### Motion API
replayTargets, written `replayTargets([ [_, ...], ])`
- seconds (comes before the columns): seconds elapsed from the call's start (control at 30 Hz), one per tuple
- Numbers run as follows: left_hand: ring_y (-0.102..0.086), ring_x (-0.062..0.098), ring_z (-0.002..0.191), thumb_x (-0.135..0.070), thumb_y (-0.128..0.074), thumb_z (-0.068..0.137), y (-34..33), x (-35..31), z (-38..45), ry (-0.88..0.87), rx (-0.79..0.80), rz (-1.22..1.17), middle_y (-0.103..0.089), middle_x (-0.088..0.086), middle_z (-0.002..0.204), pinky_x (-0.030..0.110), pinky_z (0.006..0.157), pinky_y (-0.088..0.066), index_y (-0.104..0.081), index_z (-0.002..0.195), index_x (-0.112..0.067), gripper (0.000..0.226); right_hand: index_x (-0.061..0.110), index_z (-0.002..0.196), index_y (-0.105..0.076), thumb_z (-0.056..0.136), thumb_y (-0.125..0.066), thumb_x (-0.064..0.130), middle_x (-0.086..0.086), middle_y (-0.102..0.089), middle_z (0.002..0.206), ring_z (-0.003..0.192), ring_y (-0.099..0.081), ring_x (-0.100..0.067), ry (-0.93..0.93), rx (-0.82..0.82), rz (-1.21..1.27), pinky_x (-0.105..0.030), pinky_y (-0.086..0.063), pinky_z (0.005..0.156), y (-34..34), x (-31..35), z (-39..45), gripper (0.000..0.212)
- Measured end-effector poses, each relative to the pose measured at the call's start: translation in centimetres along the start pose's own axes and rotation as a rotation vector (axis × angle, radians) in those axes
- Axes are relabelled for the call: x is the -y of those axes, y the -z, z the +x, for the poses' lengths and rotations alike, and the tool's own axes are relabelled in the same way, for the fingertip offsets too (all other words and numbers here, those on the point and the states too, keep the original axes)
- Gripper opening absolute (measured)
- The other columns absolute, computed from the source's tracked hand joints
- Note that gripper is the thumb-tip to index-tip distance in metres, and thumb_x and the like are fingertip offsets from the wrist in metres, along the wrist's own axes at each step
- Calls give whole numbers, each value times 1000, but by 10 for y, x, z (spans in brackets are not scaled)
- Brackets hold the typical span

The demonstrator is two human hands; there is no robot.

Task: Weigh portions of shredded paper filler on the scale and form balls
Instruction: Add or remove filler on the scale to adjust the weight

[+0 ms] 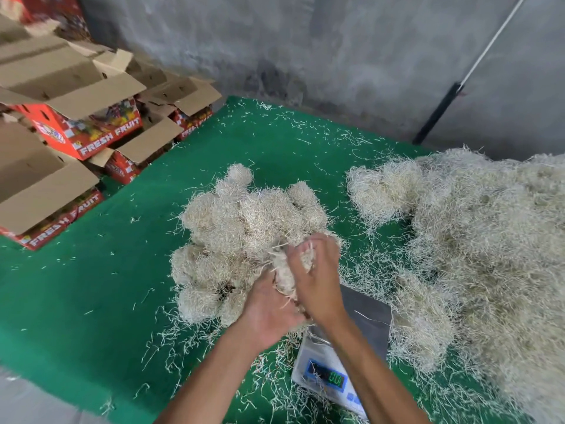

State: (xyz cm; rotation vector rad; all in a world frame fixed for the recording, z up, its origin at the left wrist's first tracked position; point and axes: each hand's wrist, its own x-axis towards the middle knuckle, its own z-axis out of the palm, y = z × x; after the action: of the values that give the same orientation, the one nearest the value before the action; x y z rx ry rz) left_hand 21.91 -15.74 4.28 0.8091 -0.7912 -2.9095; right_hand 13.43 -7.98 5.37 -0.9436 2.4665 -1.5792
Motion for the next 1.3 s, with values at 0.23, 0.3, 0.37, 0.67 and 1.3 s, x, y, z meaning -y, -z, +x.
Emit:
replayTargets([
  [0.23, -65, 28, 96, -48, -47, 100, -9, -12, 8, -54, -169, 41, -67, 13, 92, 53, 107, -44, -73, 90, -10, 47, 24, 154, -46, 107, -34, 30, 7, -42, 163, 151, -32, -5, 156, 223, -20, -43, -23, 128, -25, 12, -30, 49],
  [0.3, -63, 30, 112, -41, -50, 100, -10, -2, 3, 8, -146, 118, -68, 16, 111, 51, 105, -47, -65, 113, -5, 41, 22, 153, -46, 111, -38, 38, 10, -37, 164, 152, -30, -4, 93, 122, -17, -45, -30, 125, -25, 19, -11, 46],
  [0.37, -68, 26, 106, -32, -48, 104, -4, -11, -2, 15, -96, 128, -70, 15, 111, 41, 86, -58, -67, 114, -5, 34, 20, 149, -48, 111, -48, 32, 6, -31, 167, 154, -27, -9, 181, 92, -168, -51, -30, 124, -15, 11, 1, 40],
  [0.67, -67, -6, 90, -20, -22, 112, 27, -3, 1, 109, -37, 275, -58, -6, 118, 16, 80, -54, -53, 124, -19, 33, 20, 157, -37, 112, -38, 37, 7, -40, 162, 147, -39, -5, 287, 195, -172, -47, -39, 118, -28, 7, -18, 48],
  [1.3, -71, 29, 101, -56, -48, 99, 58, -110, 35, -114, -307, 281, -70, 14, 117, 45, 95, -51, -63, 126, -17, 50, 15, 159, -21, 107, -45, 43, -13, -54, 127, 86, -52, -16, 408, 421, -529, -35, -49, 69, -71, -26, 16, 63],
])
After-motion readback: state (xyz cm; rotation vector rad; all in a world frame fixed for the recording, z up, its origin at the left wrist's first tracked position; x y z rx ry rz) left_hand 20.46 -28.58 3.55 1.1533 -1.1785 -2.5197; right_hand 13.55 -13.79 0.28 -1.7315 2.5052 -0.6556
